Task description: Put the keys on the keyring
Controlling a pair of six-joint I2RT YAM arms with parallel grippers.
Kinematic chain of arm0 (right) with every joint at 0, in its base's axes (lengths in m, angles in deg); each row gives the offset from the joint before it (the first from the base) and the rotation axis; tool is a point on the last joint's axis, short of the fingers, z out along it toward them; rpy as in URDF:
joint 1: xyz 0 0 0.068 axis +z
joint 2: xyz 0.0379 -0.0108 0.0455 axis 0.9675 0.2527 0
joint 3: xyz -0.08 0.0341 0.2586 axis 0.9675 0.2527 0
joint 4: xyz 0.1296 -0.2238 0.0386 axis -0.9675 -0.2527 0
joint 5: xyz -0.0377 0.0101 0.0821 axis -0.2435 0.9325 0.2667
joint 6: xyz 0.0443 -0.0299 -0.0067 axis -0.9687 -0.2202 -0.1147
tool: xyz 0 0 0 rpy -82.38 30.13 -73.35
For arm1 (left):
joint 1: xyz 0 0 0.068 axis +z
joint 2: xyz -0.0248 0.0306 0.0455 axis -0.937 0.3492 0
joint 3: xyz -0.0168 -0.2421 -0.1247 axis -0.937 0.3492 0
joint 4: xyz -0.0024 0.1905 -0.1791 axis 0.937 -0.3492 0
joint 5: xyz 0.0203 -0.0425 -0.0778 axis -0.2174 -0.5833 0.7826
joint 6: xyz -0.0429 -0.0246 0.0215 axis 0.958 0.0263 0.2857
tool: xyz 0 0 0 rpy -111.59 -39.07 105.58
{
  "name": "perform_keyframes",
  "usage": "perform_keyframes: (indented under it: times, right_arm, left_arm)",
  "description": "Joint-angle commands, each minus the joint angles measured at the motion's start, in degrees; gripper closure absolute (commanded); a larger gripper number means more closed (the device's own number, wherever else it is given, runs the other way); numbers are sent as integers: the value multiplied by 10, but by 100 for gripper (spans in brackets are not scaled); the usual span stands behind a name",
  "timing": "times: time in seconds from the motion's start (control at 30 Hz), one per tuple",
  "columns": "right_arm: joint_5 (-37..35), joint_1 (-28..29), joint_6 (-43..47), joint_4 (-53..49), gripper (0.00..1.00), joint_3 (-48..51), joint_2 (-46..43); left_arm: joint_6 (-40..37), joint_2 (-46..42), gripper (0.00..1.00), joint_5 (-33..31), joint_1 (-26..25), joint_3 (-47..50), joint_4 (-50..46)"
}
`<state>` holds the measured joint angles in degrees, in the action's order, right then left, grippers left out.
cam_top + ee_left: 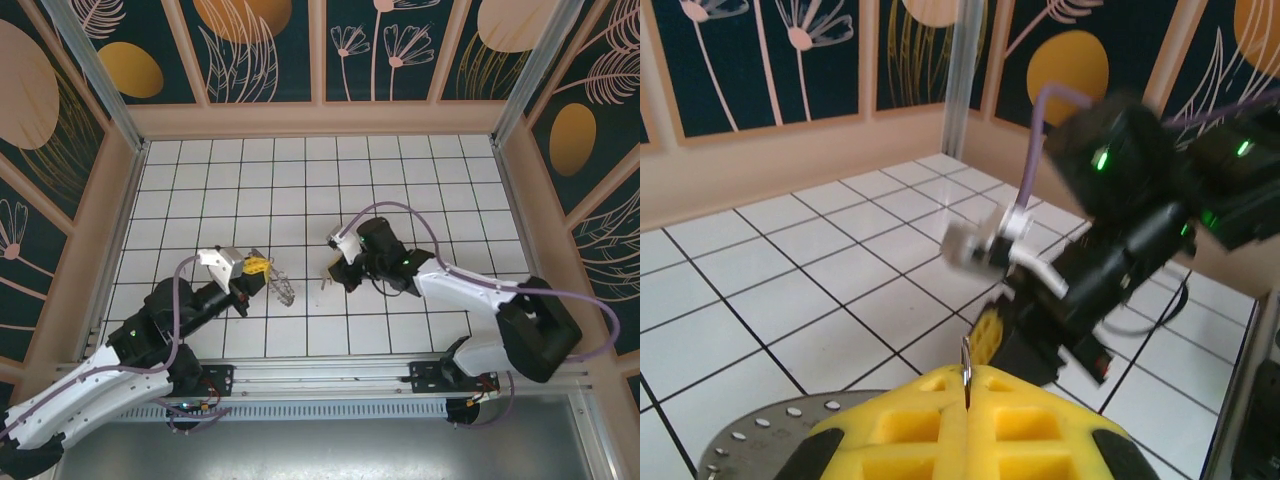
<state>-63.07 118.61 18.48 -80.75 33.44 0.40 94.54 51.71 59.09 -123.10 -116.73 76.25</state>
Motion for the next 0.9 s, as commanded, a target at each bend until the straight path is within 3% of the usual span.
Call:
perform_keyframes:
  times: [0.0, 0.27, 0.5, 0.87]
  right_arm:
    - [-77, 10, -39, 55, 100, 2, 45]
    - [-99, 44, -41, 78, 100, -22, 159]
    - [-90, 49, -41, 80, 82, -12, 146]
    - [-59, 22, -42, 69, 79, 8, 112]
  left_arm:
    - [11, -19, 100, -19, 1, 8, 13]
    - [5, -24, 100, -23, 1, 8, 8]
    - [5, -20, 100, -22, 0, 13, 14]
    - [6, -23, 100, -21, 1, 17, 15]
